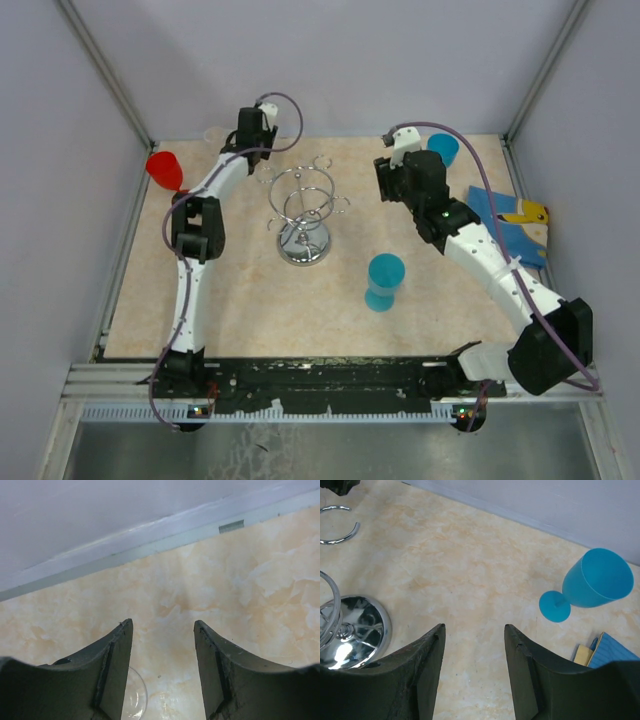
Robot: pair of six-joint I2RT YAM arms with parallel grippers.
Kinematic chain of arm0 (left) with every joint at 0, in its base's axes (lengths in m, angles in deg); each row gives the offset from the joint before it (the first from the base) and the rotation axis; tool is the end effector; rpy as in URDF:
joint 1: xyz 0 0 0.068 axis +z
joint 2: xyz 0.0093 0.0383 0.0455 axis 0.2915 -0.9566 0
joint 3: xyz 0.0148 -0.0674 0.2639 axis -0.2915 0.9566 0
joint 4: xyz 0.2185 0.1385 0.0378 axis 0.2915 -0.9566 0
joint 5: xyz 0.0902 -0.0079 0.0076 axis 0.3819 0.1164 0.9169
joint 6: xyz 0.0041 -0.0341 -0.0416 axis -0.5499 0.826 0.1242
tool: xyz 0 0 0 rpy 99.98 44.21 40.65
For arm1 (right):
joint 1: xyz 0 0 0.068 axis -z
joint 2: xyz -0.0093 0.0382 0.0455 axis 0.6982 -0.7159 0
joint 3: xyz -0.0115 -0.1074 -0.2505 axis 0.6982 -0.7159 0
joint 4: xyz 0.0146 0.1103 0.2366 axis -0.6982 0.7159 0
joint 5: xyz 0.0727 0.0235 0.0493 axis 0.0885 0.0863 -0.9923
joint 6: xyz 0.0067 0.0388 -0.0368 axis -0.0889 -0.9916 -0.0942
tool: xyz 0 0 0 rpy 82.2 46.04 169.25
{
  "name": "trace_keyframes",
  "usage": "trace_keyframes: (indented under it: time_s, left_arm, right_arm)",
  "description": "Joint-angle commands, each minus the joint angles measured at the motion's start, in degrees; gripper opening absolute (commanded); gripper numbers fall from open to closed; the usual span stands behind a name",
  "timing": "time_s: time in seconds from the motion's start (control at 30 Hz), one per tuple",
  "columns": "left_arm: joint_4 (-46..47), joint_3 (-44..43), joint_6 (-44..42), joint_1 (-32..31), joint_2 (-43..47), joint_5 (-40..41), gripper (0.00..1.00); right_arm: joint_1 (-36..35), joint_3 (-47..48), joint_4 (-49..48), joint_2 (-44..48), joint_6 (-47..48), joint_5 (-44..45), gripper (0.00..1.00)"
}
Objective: Take the wine glass off the wine glass rack
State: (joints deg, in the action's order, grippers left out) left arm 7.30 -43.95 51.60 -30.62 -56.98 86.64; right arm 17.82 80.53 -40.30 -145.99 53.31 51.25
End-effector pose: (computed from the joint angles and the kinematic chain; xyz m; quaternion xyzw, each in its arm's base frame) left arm 0.5700 -0.1292 0.1895 0.1580 0.8434 0.1220 0.4988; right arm 0.2753 0.1294 0.3526 -0.1649 0.7906 0.0335 0.5888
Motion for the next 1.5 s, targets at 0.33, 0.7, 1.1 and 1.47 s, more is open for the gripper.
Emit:
trace_keyframes:
  time_s: [0.33, 0.7, 1.1, 1.47]
  left_arm:
    - [1.1, -2.4, 4.9, 1.2, 10.3, -6.4, 0.59]
    - [13.1, 11.0, 14.2, 2.5, 24.7, -10.2, 0.59]
    - [-0.8, 19.0, 22.4, -1.0, 42.4, 1.2, 0.61]
    - [-18.2, 35.8, 28.1, -6.4, 62.4, 9.4, 0.86]
  right_arm:
    - [0.2, 1.0, -2.1, 0.7, 0.6, 1.0, 0.52]
    - [0.2, 0.9, -2.8, -0.1, 0.6, 1.9, 0.64]
    - [4.1, 8.6, 2.7, -6.8, -4.6, 2.5, 0.99]
    - [14.2, 15.0, 12.4, -8.2, -15.8, -3.0, 0.99]
